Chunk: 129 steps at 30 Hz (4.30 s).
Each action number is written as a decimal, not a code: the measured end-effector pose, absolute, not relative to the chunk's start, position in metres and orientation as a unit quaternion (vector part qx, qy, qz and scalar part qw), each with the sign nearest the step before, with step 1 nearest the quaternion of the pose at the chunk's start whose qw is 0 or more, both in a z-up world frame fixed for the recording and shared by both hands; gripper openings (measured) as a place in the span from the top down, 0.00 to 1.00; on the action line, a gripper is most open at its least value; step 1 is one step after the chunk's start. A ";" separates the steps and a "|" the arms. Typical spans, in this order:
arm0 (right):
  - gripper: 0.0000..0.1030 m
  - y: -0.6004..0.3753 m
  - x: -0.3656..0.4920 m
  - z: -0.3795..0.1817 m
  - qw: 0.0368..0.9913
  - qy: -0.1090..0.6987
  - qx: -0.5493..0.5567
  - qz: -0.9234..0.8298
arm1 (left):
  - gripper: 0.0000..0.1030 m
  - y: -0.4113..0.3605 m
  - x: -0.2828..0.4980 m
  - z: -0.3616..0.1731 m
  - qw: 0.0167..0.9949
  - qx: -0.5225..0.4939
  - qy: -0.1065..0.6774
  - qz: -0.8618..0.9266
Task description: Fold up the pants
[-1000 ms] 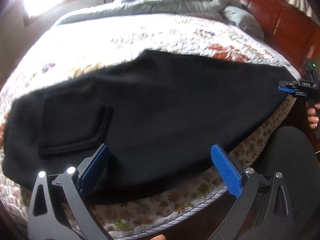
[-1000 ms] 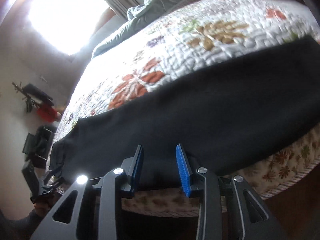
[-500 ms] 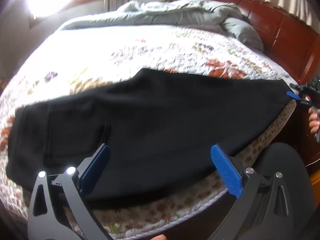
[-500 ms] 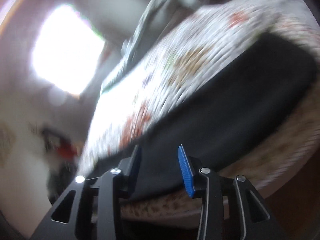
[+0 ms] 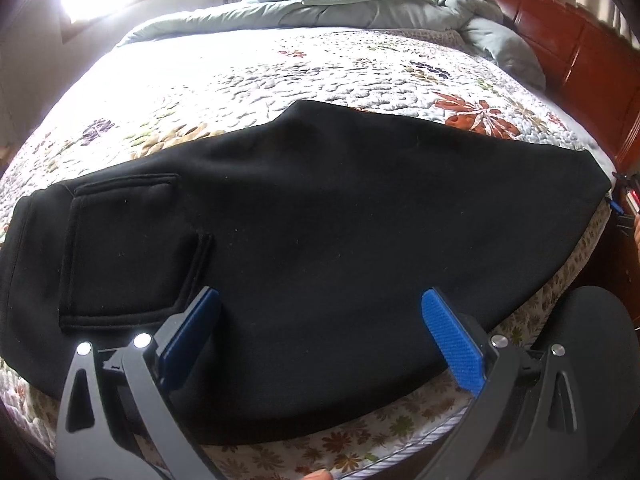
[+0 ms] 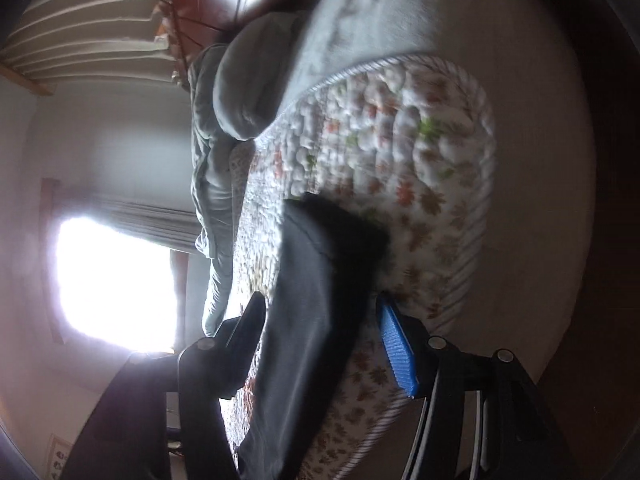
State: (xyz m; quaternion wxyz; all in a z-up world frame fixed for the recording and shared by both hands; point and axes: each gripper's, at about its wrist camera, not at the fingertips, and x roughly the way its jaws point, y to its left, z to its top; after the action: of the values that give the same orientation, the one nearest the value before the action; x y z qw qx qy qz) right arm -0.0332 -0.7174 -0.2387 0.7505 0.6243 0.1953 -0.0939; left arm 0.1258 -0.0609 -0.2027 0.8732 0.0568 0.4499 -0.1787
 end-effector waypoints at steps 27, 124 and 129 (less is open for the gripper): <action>0.89 -0.684 0.004 -0.161 0.835 0.207 0.501 -0.094 | 0.03 -0.055 0.127 -0.198 0.872 0.043 0.451 -0.185; 0.90 -0.183 0.133 -0.027 0.932 0.311 -0.187 -0.013 | 0.03 0.099 0.106 -0.154 0.912 -0.070 0.361 -0.181; 0.90 -0.162 0.140 -0.049 0.915 0.322 -0.242 -0.008 | 0.03 0.101 0.105 -0.156 0.911 -0.073 0.363 -0.183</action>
State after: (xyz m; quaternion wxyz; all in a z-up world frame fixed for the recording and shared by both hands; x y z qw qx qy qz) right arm 0.1404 -0.1618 -0.0489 0.9152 -0.2420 0.3222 -0.0079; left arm 0.1053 0.1006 -0.1557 0.9108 -0.0735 0.3629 -0.1827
